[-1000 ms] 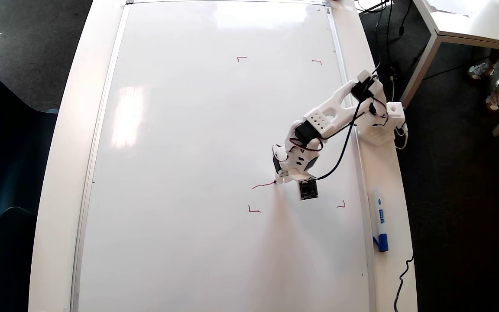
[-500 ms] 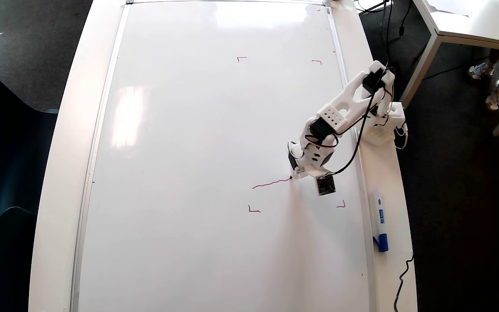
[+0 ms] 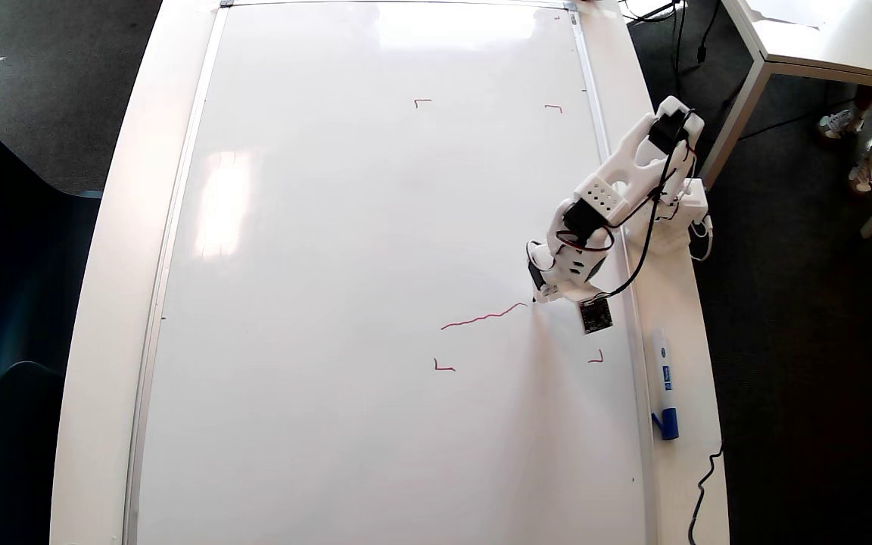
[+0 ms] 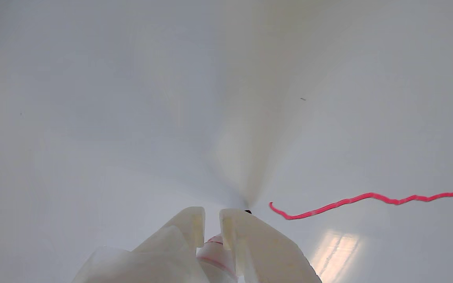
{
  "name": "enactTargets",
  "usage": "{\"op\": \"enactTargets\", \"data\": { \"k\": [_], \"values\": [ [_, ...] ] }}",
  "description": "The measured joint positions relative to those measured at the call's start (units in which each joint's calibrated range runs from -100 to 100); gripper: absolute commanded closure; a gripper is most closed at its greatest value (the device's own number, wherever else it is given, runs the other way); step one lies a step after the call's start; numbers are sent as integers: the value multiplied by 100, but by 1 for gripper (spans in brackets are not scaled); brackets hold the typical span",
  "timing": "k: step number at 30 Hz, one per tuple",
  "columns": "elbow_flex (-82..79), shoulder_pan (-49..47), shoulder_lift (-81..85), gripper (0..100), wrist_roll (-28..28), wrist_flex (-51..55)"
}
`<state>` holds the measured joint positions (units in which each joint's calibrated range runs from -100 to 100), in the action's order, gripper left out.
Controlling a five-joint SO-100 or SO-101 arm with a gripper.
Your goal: Draw on a whiteboard a robot head using a pen attached to the gripper
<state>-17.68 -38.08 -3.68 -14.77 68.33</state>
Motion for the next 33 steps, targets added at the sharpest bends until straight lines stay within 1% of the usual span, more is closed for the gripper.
{"op": "enactTargets", "data": {
  "k": [9, 16, 26, 33],
  "values": [
    [-576, -128, 415, 99, 0, 8],
    [-1233, -113, 796, 99, 16, -338],
    [-1297, -113, 839, 99, 21, -338],
    [-1489, 241, 932, 99, 306, -346]
  ]
}}
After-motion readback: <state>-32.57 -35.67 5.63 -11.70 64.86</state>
